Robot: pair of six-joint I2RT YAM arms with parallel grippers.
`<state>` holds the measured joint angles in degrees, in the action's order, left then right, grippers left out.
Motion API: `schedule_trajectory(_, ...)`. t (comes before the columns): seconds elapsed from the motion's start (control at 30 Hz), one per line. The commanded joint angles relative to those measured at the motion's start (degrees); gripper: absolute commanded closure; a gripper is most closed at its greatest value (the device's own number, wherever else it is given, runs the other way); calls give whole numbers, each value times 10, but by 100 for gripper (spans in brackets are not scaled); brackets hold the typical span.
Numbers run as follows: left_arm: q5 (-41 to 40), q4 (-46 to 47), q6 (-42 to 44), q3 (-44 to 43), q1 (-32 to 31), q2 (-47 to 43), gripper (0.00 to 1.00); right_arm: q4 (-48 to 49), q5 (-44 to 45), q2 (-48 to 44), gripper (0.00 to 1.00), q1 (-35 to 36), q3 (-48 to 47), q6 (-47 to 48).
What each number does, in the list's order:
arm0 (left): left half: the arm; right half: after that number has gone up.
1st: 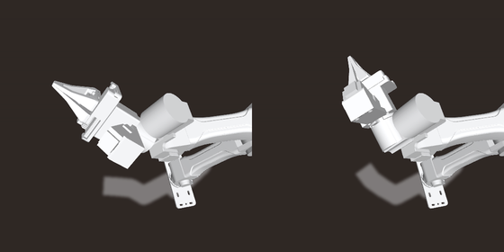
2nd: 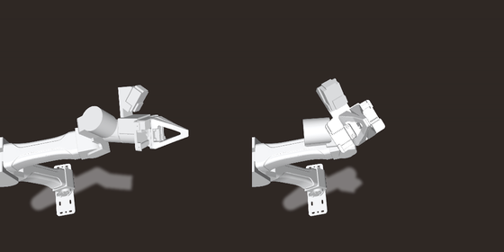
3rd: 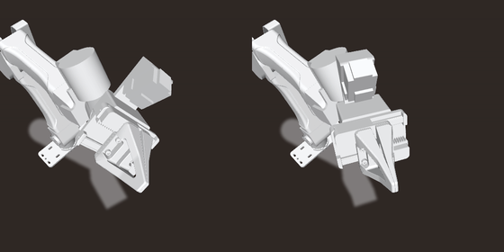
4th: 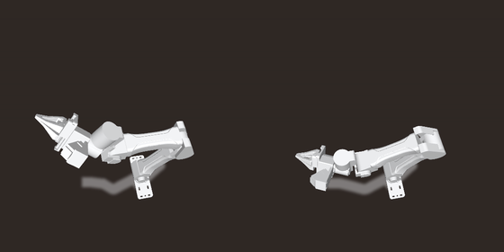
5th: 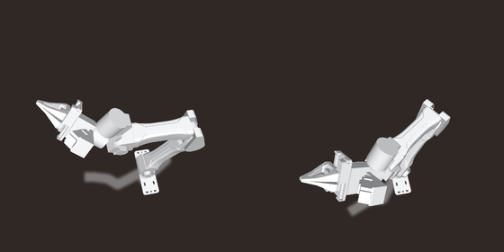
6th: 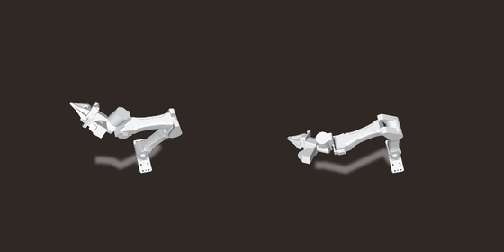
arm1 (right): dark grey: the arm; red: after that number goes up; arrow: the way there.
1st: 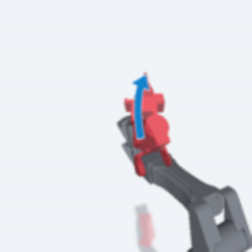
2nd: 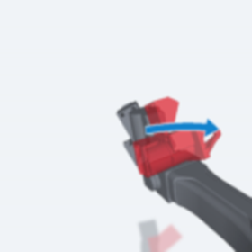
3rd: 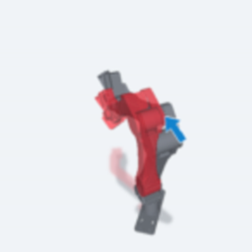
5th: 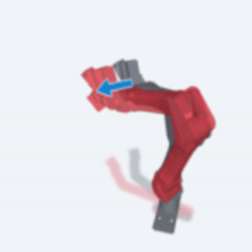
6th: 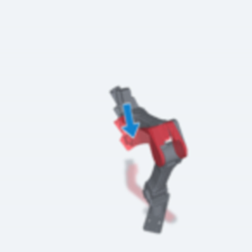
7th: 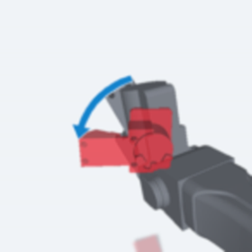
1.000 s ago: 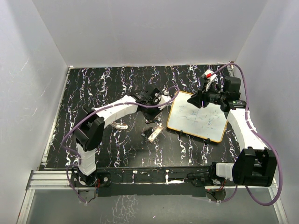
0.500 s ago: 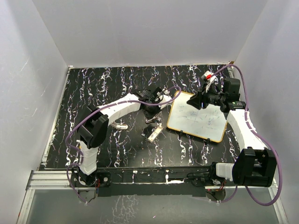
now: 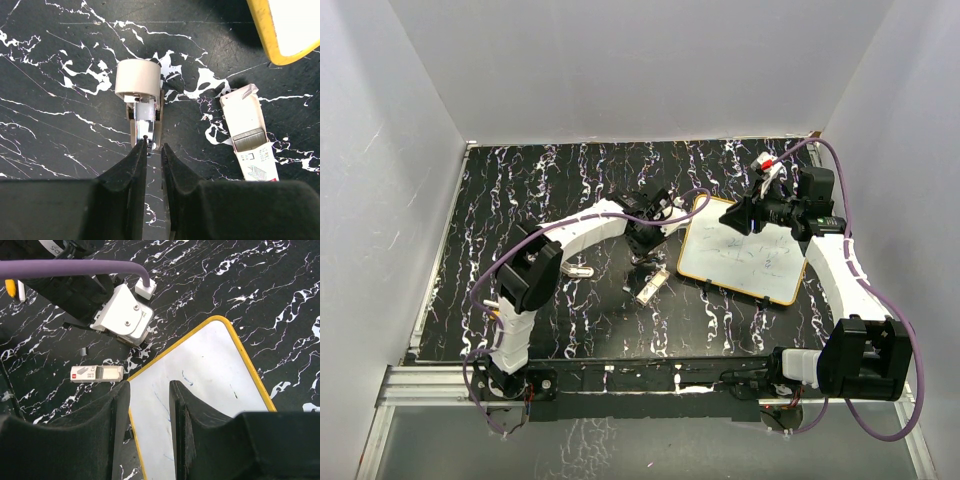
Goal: Load the staples into the stapler
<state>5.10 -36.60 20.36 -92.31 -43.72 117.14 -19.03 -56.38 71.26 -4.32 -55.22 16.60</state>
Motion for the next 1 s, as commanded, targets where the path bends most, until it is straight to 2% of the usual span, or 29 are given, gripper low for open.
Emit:
schedule_trajectory(0.0, -8, -22, -5, -21, -3, -7, 100, 30, -14, -16, 60, -5, 2, 4)
schedule_trajectory(0.97, -22, -30, -9, -37, -2, -7, 100, 30, -18, -13, 59, -6, 5, 5)
